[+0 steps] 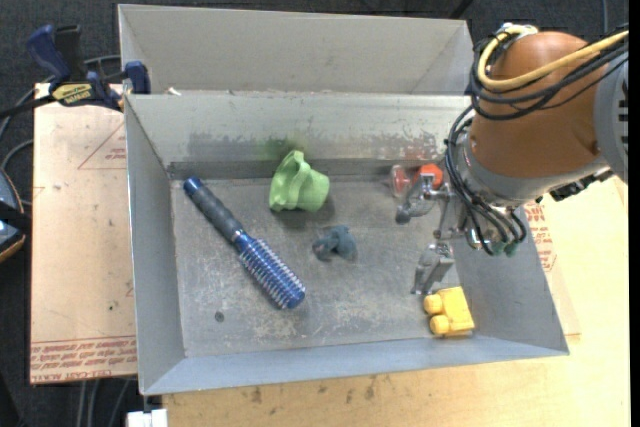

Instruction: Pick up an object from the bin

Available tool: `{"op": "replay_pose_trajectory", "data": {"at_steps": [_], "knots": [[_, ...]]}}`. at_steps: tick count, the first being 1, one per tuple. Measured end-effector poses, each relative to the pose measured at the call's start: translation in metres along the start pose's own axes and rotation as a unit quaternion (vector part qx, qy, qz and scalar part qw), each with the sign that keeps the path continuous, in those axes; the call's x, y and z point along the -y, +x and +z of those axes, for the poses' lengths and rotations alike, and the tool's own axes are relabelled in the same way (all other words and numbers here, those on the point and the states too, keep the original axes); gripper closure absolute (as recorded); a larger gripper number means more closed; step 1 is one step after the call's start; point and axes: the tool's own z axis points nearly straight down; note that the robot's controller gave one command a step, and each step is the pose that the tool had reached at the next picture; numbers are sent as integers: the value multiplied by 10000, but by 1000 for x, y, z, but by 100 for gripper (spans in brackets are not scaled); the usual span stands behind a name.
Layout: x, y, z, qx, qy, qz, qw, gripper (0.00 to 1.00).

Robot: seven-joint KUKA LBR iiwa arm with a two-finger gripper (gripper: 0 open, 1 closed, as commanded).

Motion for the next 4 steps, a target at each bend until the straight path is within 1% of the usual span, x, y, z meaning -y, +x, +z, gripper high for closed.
{"op": "replay_pose_trajectory", "data": {"at_steps": [1, 2, 3, 4], "knots": [[119, 1, 31, 35, -1, 2401, 9707, 0], [86, 26, 128, -4, -10, 3121, 9500, 0], [133, 14, 157, 37, 4, 653, 9979, 0], [135, 16, 170, 105, 0, 239, 9997, 0]]}}
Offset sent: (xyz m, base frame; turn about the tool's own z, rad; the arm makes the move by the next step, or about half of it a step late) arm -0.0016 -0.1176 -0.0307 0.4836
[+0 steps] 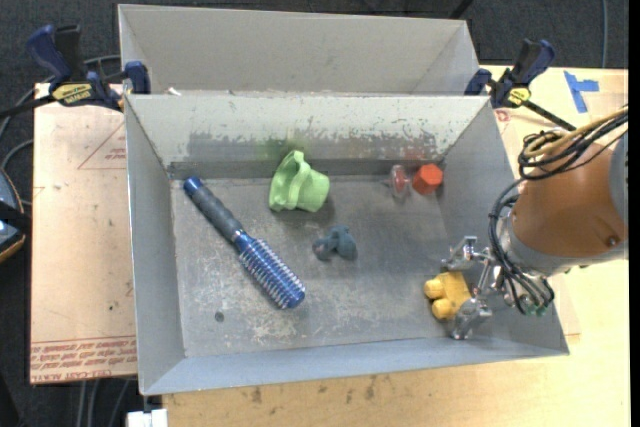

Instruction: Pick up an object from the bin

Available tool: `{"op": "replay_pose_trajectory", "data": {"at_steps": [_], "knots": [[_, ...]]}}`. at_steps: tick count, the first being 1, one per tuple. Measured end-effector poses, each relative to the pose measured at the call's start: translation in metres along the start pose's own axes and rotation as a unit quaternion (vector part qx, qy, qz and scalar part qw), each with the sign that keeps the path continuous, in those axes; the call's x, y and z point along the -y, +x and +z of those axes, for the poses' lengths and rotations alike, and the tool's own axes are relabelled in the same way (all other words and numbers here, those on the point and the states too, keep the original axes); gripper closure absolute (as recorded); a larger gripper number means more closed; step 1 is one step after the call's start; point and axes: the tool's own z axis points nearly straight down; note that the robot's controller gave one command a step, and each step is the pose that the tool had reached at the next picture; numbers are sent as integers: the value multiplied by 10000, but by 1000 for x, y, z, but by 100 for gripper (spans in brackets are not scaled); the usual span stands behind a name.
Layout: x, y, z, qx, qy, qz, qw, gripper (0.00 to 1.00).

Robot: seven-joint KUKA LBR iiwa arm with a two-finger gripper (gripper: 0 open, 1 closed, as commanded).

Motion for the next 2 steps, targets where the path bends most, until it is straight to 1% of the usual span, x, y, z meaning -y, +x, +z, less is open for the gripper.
{"op": "replay_pose_trajectory", "data": {"at_steps": [1, 2], "knots": [[0, 0, 0, 0, 6, -9, 10000, 100], [-8, -13, -126, -13, 12, 190, 9998, 100]]}}
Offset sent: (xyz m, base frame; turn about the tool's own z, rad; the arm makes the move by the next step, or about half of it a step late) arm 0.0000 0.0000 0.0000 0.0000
